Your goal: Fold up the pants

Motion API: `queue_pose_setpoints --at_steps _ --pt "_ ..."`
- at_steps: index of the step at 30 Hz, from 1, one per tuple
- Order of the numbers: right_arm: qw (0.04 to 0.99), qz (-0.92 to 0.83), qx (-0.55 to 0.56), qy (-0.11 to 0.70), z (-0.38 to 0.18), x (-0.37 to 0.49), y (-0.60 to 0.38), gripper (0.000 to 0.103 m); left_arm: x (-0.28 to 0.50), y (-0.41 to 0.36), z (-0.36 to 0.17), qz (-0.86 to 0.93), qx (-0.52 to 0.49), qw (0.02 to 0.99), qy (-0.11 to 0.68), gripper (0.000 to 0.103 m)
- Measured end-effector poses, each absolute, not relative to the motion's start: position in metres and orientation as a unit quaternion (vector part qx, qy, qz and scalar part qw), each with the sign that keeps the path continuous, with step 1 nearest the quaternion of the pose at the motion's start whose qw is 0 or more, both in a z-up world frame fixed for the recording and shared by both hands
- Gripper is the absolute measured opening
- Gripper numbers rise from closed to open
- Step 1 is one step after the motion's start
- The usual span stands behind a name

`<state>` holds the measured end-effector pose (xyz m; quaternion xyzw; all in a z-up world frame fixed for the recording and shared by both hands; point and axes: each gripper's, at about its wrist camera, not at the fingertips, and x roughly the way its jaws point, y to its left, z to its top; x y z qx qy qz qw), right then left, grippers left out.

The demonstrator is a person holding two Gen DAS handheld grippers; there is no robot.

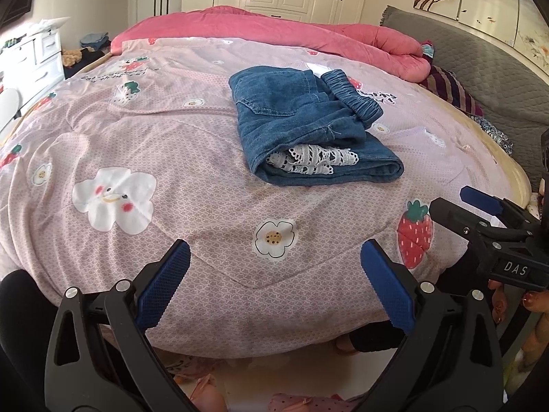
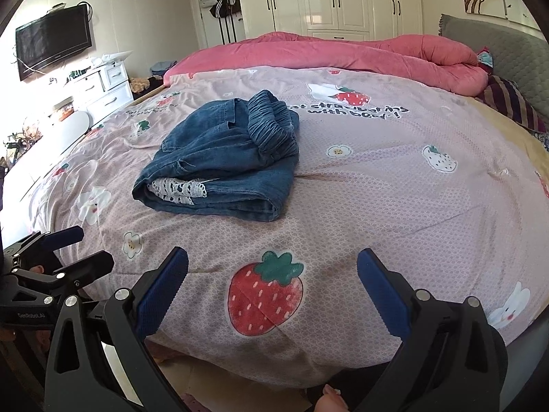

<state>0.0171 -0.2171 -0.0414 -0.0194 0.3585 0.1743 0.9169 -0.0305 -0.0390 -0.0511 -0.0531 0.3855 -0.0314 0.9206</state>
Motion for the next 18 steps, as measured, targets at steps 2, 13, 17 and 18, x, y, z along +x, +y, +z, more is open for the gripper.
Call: queue_pose_setpoints --at_steps 2,13,17,18 --pt "0.917 0.174 -0.020 0.358 -0.0409 0.0174 -0.2176 0.098 -0.0299 -0.0388 -0.0502 -0.030 -0.052 0.921 0.384 0.093" --pt "0.917 0.174 -0.023 0.357 -0.0398 0.0172 -0.2171 0.098 -0.0298 -0.0357 -0.0464 -0.023 -0.050 0.924 0.378 0.093" --pt "0.918 0.174 -0.023 0.356 -0.0391 0.0172 -0.2164 0.098 -0.0297 -0.0354 -0.0469 -0.021 -0.051 0.923 0.380 0.093" --pt "0.918 0.174 -0.023 0.356 -0.0390 0.0171 -0.2164 0.098 -0.0297 -0.0353 -0.0469 -0.020 -0.051 0.923 0.380 0.093"
